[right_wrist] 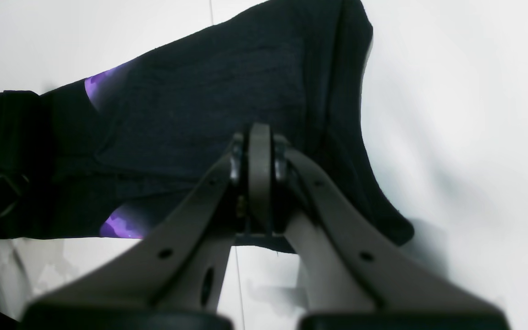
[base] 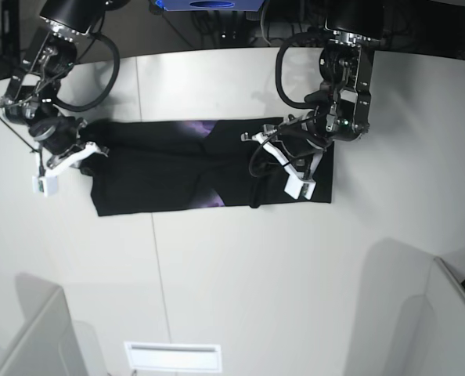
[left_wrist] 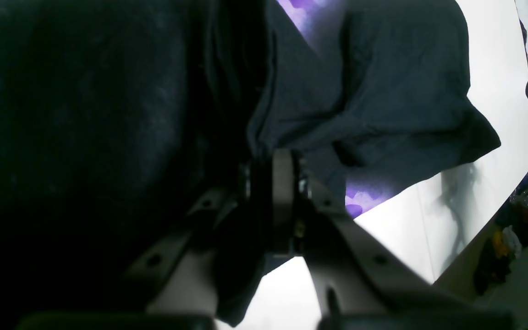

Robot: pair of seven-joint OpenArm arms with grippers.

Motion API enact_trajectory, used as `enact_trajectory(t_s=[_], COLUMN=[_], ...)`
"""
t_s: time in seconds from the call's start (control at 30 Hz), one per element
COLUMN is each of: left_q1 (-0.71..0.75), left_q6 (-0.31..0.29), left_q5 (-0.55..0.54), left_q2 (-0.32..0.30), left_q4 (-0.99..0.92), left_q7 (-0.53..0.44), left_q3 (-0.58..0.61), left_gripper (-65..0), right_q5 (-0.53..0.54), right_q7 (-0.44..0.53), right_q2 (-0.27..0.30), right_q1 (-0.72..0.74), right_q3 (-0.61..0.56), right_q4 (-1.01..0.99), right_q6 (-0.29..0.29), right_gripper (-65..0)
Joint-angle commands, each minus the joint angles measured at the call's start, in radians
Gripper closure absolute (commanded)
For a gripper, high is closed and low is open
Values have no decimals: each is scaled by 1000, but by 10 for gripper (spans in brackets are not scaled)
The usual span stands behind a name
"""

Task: Fold the T-shirt properly
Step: 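Grasp the strip end with the left gripper and fold it toward the right gripper, then release the folded end and raise the left gripper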

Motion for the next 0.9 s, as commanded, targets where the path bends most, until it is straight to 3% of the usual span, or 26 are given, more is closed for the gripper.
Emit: enact_trajectory(t_s=[0.0, 0.03, 0.33, 0.43, 0.67, 0.77, 0.8, 0.87], left_q1=[-10, -10, -23, -40, -75, -81, -78, -47], left_q6=[-6, -6, -6, -6, -6, -6, -6, -6], left_q5=[-22, -22, -22, -22, -22, -24, -24, -24], left_q2=[2, 2, 4, 1, 5, 22, 17, 16], left_q4=[18, 18, 18, 16, 15, 29, 50, 108], left_q7=[-16, -16, -16, -16, -22, -16, -16, -16], left_q3=[0, 0, 15, 72, 164, 147, 135, 70], left_gripper=[0, 0, -369, -434, -441, -439, -433, -351], right_q5=[15, 15, 15, 15, 15, 15, 15, 15], right_q7=[18, 18, 18, 18, 18, 18, 18, 15], right_q2=[11, 11, 11, 11, 11, 11, 9, 9], right_q1=[15, 15, 14, 14, 11, 12, 12, 12], right_q3=[5, 5, 5, 5, 5, 5, 5, 3], right_q4=[15, 15, 15, 15, 15, 15, 17, 22], right_q6=[2, 2, 2, 2, 2, 2, 2, 2], right_gripper=[0, 0, 0, 0, 0, 0, 0, 0])
